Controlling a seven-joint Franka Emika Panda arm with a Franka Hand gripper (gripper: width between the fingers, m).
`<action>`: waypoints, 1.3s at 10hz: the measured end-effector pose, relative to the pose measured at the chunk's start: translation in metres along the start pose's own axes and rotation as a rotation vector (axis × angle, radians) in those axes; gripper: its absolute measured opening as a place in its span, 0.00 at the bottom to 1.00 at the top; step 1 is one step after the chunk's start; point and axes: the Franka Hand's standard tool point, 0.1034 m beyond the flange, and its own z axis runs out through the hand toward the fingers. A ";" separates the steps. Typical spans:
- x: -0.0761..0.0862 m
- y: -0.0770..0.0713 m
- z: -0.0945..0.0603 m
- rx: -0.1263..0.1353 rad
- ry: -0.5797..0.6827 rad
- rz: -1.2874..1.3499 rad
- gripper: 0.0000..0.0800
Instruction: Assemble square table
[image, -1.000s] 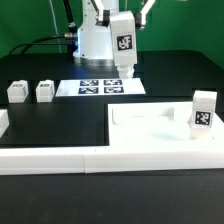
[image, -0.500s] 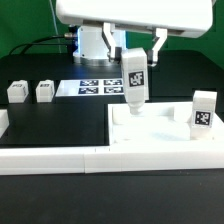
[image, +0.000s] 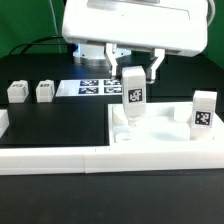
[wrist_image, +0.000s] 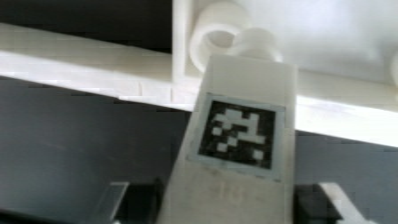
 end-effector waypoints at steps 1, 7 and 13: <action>-0.002 0.002 0.004 -0.003 -0.001 -0.001 0.40; 0.000 0.013 0.015 -0.020 0.008 -0.027 0.40; -0.007 0.004 0.029 -0.022 0.005 -0.036 0.40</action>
Offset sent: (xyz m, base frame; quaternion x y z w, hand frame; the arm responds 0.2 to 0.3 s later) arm 0.0205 -0.0126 -0.0034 0.0003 0.0132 -0.0117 0.9998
